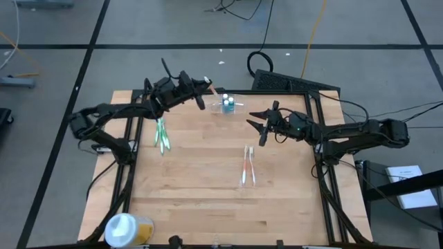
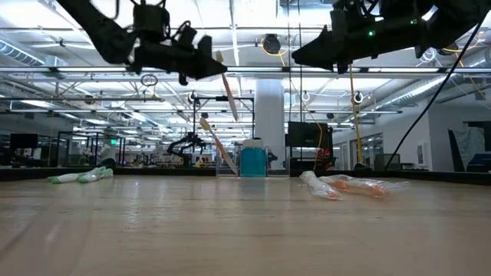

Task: Pick & Place toothbrushing station
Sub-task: Put the orange toothbrush into the transparent organizer

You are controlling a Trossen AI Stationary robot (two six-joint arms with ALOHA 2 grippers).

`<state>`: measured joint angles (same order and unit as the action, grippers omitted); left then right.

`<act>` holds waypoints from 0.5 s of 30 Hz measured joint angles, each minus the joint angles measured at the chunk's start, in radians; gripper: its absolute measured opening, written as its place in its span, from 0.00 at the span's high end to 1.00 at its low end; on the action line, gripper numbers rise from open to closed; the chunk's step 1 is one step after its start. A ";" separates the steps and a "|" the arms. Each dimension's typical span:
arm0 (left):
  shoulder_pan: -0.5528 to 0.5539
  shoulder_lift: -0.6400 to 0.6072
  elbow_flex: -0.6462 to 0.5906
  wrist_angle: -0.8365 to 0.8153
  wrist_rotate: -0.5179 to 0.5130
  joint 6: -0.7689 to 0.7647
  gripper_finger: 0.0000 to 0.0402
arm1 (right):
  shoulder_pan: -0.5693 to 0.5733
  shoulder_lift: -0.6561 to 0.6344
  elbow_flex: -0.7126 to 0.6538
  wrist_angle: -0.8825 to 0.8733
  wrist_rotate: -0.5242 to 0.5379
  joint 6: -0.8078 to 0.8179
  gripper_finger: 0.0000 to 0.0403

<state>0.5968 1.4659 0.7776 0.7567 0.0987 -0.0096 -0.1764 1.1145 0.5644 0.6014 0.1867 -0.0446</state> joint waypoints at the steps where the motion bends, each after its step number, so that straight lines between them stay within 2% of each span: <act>1: -0.004 -0.034 0.000 -0.063 0.001 0.011 0.96 | 0.000 -0.005 0.000 -0.015 0.000 0.000 0.66; 4: -0.013 -0.154 0.000 -0.252 0.000 0.037 0.95 | -0.001 -0.047 0.000 -0.064 0.000 -0.001 0.67; 6: -0.030 -0.239 -0.007 -0.308 -0.002 0.071 0.96 | -0.001 -0.093 0.001 -0.118 0.000 -0.002 0.67; 11: -0.054 -0.423 -0.142 -0.281 0.012 0.101 0.97 | -0.001 -0.264 0.001 -0.333 0.000 -0.023 0.67; 15: -0.056 -0.516 -0.271 -0.217 -0.054 0.062 0.95 | -0.001 -0.400 0.001 -0.526 -0.003 -0.035 0.67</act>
<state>0.5407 0.9496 0.5063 0.5400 0.0444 0.0522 -0.1776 0.7140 0.5655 0.0756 0.1841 -0.0796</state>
